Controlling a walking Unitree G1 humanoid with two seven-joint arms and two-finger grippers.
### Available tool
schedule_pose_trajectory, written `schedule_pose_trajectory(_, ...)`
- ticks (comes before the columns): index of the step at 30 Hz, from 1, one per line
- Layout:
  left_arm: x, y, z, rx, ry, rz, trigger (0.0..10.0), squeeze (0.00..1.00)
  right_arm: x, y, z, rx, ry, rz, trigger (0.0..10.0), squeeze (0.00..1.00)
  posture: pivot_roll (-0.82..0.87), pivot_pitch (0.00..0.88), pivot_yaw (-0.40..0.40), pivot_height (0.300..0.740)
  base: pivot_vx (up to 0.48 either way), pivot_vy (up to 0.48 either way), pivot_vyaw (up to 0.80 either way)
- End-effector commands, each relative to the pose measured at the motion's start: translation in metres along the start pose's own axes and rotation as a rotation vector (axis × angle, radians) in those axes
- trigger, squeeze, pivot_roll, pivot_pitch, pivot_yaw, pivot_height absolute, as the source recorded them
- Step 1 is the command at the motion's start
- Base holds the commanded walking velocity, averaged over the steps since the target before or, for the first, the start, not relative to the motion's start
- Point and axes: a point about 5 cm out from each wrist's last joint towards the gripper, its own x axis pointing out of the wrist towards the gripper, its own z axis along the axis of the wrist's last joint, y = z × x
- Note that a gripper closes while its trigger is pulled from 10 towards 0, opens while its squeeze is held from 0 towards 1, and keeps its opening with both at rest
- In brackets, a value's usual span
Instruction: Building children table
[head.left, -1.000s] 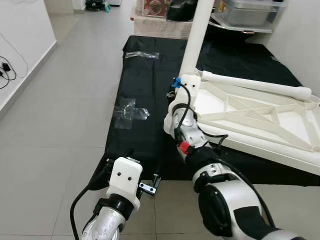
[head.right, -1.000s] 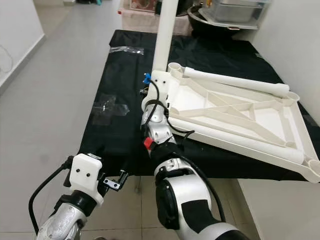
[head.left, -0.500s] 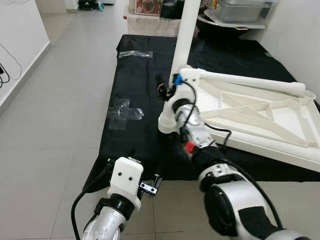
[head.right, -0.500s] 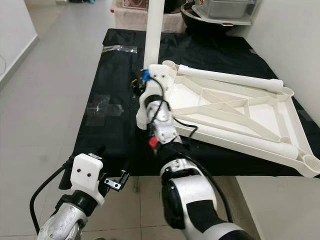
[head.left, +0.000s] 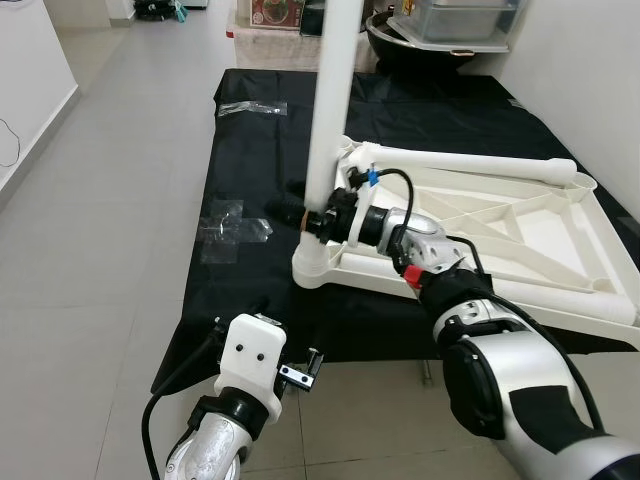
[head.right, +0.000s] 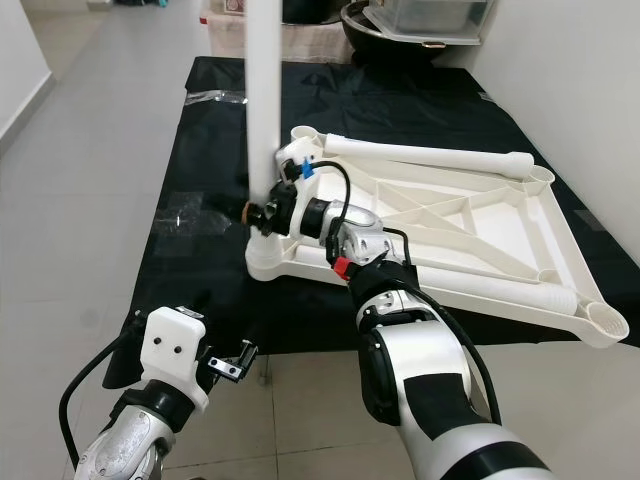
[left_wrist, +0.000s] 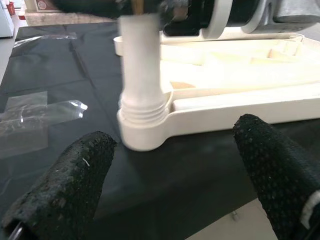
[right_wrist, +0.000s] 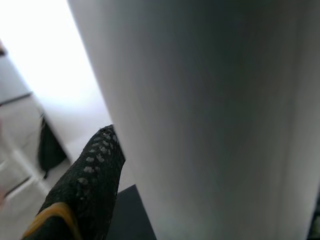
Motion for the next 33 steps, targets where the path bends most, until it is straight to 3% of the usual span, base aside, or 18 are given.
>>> schedule_pose_trajectory(1,-0.001,-0.002,-0.004,-0.003,0.023,-0.005,10.0,0.0,0.012,0.011,-0.008,0.002,0.053,0.078,10.0,0.0,0.13,0.106,-0.102,0.74,0.0,0.0,0.0)
schedule_pose_trajectory(2,-0.002,-0.002,-0.004,-0.003,0.024,-0.004,10.0,0.0,0.017,0.013,-0.007,0.002,0.042,0.08,5.8,0.0,0.13,0.103,-0.103,0.74,0.0,0.0,0.0)
schedule_pose_trajectory(3,-0.002,-0.002,-0.004,-0.003,0.024,-0.004,10.0,0.0,0.017,0.013,-0.007,0.002,0.042,0.08,5.8,0.0,0.13,0.103,-0.103,0.74,0.0,0.0,0.0)
schedule_pose_trajectory(4,-0.002,-0.002,-0.004,-0.003,0.026,-0.004,10.0,0.0,0.022,0.014,-0.004,0.005,0.013,0.064,0.0,0.0,0.13,0.101,-0.104,0.74,0.0,0.0,0.0)
schedule_pose_trajectory(7,-0.003,-0.003,-0.005,-0.004,0.028,-0.002,10.0,0.0,0.03,0.013,0.005,-0.039,-0.059,-0.027,0.0,0.0,0.13,0.101,-0.104,0.74,0.0,0.0,0.0)
schedule_pose_trajectory(12,-0.003,-0.003,-0.005,-0.005,0.03,-0.004,10.0,0.0,0.032,0.005,0.006,-0.066,-0.074,-0.254,0.0,0.0,0.12,0.098,-0.101,0.74,0.0,0.0,0.0)
schedule_pose_trajectory(13,-0.003,-0.004,-0.005,-0.006,0.03,-0.005,10.0,0.0,0.03,0.001,0.005,-0.079,-0.078,-0.353,0.0,0.0,0.12,0.092,-0.098,0.74,0.0,0.0,0.0)
schedule_pose_trajectory(16,-0.003,-0.004,-0.006,-0.007,0.031,-0.006,10.0,0.0,0.028,-0.003,0.005,-0.089,-0.077,-0.446,0.0,0.0,0.12,0.092,-0.098,0.74,0.0,0.0,0.0)
schedule_pose_trajectory(19,-0.003,-0.004,-0.006,-0.008,0.031,-0.006,10.0,0.0,0.006,-0.025,0.003,-0.085,-0.077,-0.938,0.0,0.0,0.11,0.088,-0.097,0.74,0.0,0.0,0.0)
schedule_pose_trajectory(22,-0.003,-0.004,-0.006,-0.008,0.031,-0.005,10.0,0.0,-0.001,-0.029,0.003,-0.084,-0.083,-1.063,0.0,0.0,0.11,0.088,-0.097,0.74,0.0,0.0,0.0)
schedule_pose_trajectory(23,-0.003,-0.004,-0.006,-0.008,0.031,-0.006,10.0,0.0,-0.014,-0.033,0.001,-0.053,-0.111,-1.231,0.0,0.0,0.11,0.086,-0.095,0.74,0.0,0.0,0.0)
schedule_pose_trajectory(25,-0.003,-0.004,-0.006,-0.008,0.031,-0.006,10.0,0.0,-0.014,-0.033,0.001,-0.053,-0.111,-1.231,0.0,0.0,0.11,0.086,-0.095,0.74,0.0,0.0,0.0)
schedule_pose_trajectory(27,-0.002,-0.004,-0.006,-0.007,0.03,-0.008,10.0,0.0,-0.024,-0.032,-0.004,0.011,-0.152,-1.411,0.0,0.0,0.11,0.087,-0.096,0.74,0.0,0.0,0.0)
schedule_pose_trajectory(28,-0.002,-0.004,-0.006,-0.006,0.029,-0.008,10.0,0.0,-0.022,-0.029,-0.006,0.031,-0.161,-1.426,0.0,0.0,0.11,0.088,-0.093,0.74,0.0,0.0,0.0)
schedule_pose_trajectory(29,-0.002,-0.004,-0.006,-0.006,0.029,-0.008,10.0,0.0,-0.018,-0.027,-0.006,0.031,-0.165,-1.415,0.8,0.0,0.11,0.091,-0.092,0.74,0.0,0.0,0.0)
schedule_pose_trajectory(30,-0.002,-0.004,-0.006,-0.007,0.029,-0.009,10.0,0.0,-0.014,-0.025,-0.005,0.034,-0.176,-1.393,8.0,0.0,0.11,0.091,-0.093,0.74,0.0,0.0,0.0)
schedule_pose_trajectory(31,-0.002,-0.004,-0.006,-0.007,0.028,-0.009,10.0,0.0,-0.009,-0.023,-0.005,0.042,-0.189,-1.357,10.0,0.0,0.11,0.091,-0.095,0.74,0.0,0.0,0.0)
schedule_pose_trajectory(33,-0.001,-0.004,-0.006,-0.007,0.029,-0.008,10.0,0.0,-0.005,-0.021,-0.004,0.046,-0.203,-1.322,10.0,0.0,0.11,0.093,-0.096,0.74,0.0,0.0,0.0)
